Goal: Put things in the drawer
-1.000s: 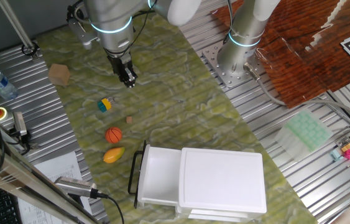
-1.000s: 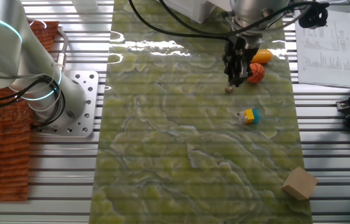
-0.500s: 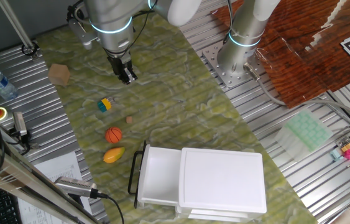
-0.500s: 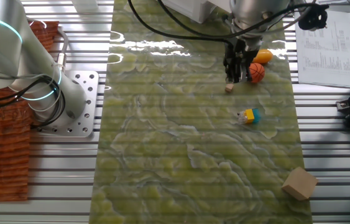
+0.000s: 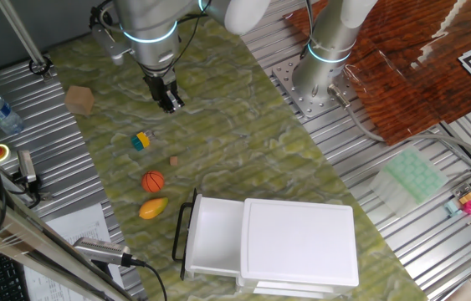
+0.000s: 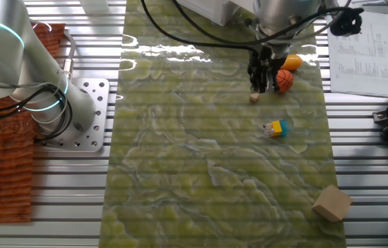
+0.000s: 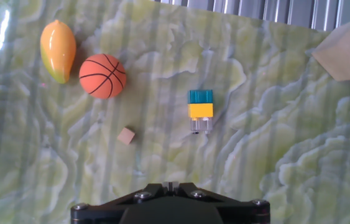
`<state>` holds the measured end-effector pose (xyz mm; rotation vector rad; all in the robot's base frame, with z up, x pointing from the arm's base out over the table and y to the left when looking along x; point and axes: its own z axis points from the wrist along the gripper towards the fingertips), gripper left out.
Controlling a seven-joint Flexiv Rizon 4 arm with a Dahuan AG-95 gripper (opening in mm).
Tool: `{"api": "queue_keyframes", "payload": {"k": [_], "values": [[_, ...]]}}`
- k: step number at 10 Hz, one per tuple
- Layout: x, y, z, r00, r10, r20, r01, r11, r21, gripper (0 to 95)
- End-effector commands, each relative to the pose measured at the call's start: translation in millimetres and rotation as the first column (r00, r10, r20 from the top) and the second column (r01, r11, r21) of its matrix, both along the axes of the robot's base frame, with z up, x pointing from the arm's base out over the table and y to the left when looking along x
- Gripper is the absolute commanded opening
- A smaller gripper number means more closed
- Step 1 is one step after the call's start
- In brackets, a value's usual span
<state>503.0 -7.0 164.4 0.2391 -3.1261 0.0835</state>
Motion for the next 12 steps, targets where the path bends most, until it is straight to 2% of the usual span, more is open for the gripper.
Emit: {"api": "queue_keyframes", "payload": {"k": [1, 5, 7, 12], "values": [[6.4, -0.4, -2.6, 1.0, 0.017, 0.007, -0.017, 1.0, -0.003, 0.0], [20.9, -1.0, -7.5, 1.0, 0.011, 0.015, -0.011, 1.0, -0.003, 0.0], [30.1, -0.4, -11.1, 0.999, 0.036, 0.016, -0.036, 0.999, 0.004, 0.0], [63.8, 14.0, -24.3, 0.999, 0.042, 0.027, -0.043, 0.998, 0.041, 0.0]]}}
